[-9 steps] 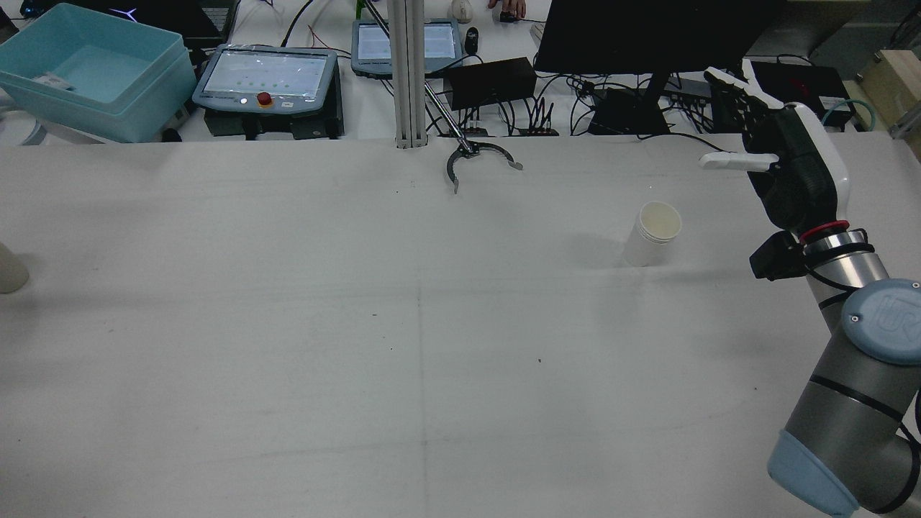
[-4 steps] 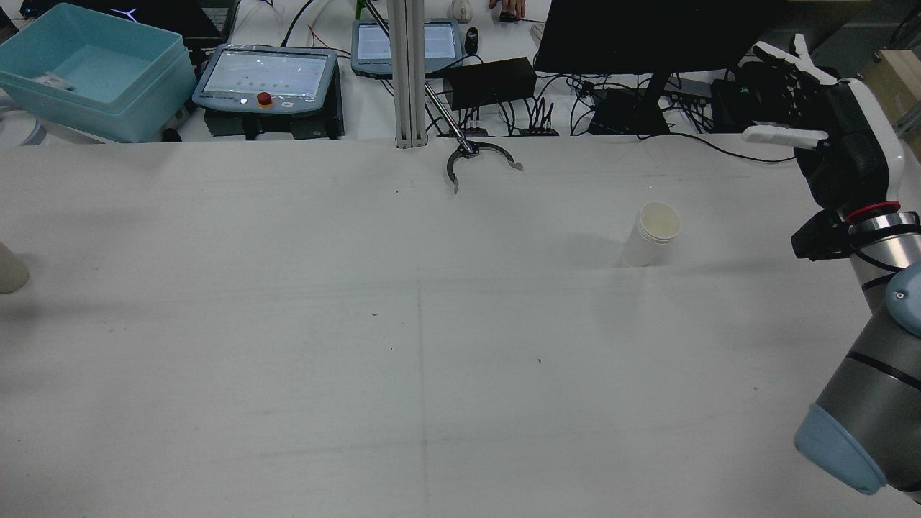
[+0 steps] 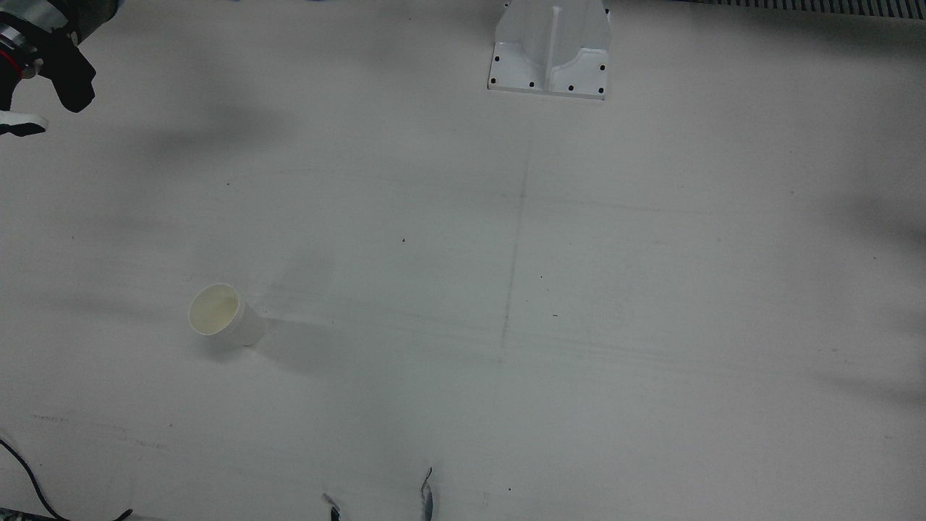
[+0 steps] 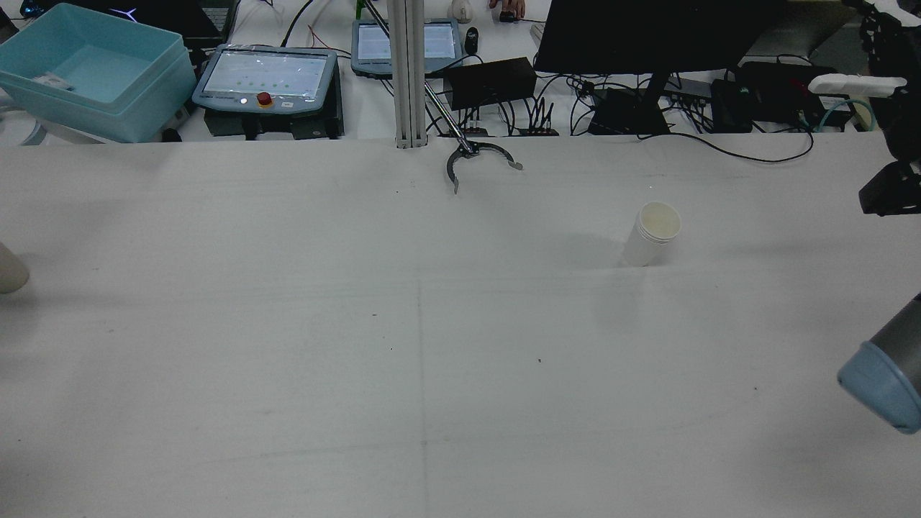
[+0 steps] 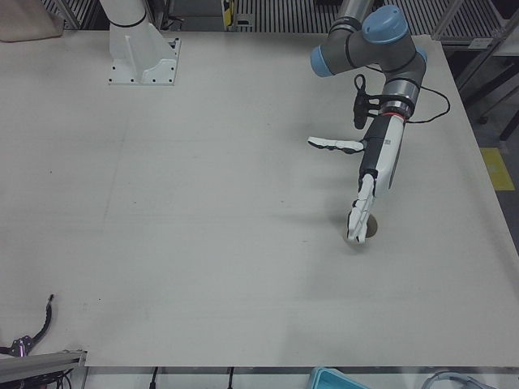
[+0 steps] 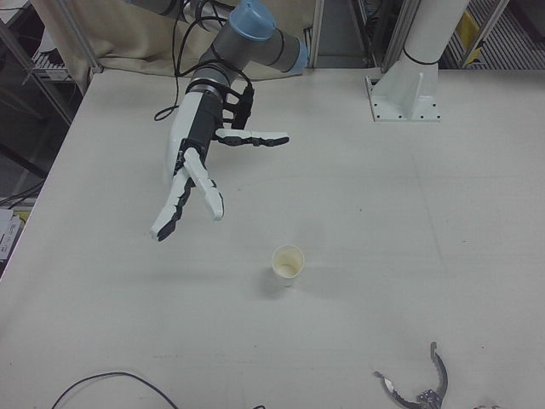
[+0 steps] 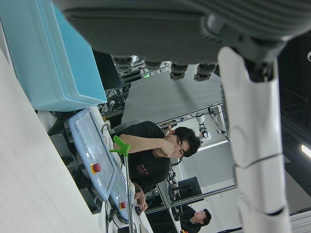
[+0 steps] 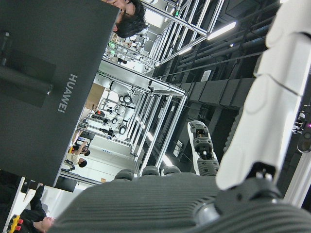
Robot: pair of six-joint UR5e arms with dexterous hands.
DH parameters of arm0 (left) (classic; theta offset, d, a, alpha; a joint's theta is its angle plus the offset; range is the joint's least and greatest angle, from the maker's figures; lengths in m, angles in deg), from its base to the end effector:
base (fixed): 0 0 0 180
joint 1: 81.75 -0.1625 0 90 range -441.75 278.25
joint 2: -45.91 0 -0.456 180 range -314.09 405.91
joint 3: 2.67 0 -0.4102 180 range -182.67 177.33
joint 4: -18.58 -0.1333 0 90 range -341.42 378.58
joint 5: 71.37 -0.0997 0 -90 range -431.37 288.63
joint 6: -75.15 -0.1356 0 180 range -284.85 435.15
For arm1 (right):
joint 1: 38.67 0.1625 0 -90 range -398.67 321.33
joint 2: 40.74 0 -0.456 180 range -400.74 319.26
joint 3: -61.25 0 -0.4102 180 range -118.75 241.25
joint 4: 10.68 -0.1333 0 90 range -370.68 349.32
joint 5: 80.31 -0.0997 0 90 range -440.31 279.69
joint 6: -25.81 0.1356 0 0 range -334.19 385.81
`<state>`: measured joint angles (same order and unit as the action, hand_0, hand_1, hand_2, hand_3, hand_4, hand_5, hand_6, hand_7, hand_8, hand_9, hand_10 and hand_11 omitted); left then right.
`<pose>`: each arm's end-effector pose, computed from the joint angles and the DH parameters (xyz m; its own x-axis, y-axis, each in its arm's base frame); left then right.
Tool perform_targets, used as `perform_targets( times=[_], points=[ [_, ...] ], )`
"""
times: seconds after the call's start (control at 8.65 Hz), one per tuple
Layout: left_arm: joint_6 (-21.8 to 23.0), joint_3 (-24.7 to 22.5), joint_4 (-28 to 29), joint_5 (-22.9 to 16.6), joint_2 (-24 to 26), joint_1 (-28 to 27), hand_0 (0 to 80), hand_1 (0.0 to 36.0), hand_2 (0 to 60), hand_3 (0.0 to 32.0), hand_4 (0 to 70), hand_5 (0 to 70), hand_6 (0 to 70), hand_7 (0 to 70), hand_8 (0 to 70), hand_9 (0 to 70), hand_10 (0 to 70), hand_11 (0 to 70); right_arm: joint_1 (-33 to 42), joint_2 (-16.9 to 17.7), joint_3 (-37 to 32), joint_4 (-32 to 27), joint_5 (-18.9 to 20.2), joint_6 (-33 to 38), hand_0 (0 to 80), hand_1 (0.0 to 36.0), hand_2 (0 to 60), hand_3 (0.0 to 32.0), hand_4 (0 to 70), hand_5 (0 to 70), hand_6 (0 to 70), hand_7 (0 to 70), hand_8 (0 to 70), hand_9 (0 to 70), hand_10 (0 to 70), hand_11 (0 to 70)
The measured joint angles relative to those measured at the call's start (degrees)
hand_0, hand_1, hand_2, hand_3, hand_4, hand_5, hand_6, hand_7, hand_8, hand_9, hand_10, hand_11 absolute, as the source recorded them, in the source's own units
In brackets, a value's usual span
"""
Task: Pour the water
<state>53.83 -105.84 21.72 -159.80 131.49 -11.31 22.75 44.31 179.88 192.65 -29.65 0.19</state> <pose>0.0461 -0.5391 0.6244 -0.9109 -0.2176 -0.3505 0.2815 0.2933 -0.9136 -0.0476 -0.5457 0.4694 -0.9183 -0.2279 0.3238 -0.3459 0.0640 -0.9361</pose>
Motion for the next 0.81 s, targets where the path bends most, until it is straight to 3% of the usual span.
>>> perform_targets(
  times=[0.23, 0.35, 0.46, 0.69, 0.81],
  points=[
    [-2.0, 6.6, 4.3, 0.6, 1.9, 0.0, 57.0, 19.4, 0.0, 6.2, 4.0, 6.8, 0.0, 9.1, 0.0, 0.4, 1.2, 4.4, 2.4, 0.4, -0.2, 0.0, 2.4, -1.2, 52.7, 10.3, 0.0, 0.0, 13.9, 2.8, 0.0, 0.0, 0.9, 1.4, 0.0, 0.0],
    [-3.3, 12.2, 8.9, 1.0, 2.9, 0.0, 55.5, 17.9, 0.0, 7.0, 3.7, 5.7, 0.0, 8.9, 0.0, 0.3, 1.3, 4.5, 2.0, 0.5, -0.3, 0.0, 2.8, -1.6, 53.0, 10.4, 0.0, 0.0, 14.2, 2.8, 0.0, 0.0, 0.9, 1.5, 0.0, 0.0],
    [-4.6, 16.4, 13.0, 1.2, 3.3, 0.0, 56.4, 18.5, 0.0, 7.2, 3.4, 6.3, 0.0, 9.4, 0.0, 0.4, 1.3, 4.5, 1.5, 0.4, -0.4, 0.0, 2.9, -1.9, 53.0, 10.6, 0.0, 0.0, 14.5, 2.8, 0.0, 0.0, 0.8, 1.3, 0.0, 0.0],
    [-8.2, 20.6, 17.8, 2.9, 3.2, 0.1, 56.5, 18.8, 0.0, 6.0, 4.5, 9.2, 0.0, 11.2, 0.0, 0.8, 1.3, 4.6, 0.9, 0.7, -0.5, 0.1, 3.0, -2.2, 53.3, 10.8, 0.0, 0.0, 14.5, 3.3, 0.0, 0.0, 0.7, 0.9, 0.0, 0.0],
    [-10.4, 21.2, 19.2, 5.8, 2.6, -0.1, 54.9, 16.9, 0.0, 5.4, 4.8, 7.9, 0.0, 11.1, 0.0, 0.8, 2.1, 5.4, 0.6, 0.6, -0.5, 0.2, 3.0, -2.2, 53.1, 10.6, 0.0, 0.0, 14.1, 3.2, 0.0, 0.0, 1.0, 1.3, 0.0, 0.0]
  ],
)
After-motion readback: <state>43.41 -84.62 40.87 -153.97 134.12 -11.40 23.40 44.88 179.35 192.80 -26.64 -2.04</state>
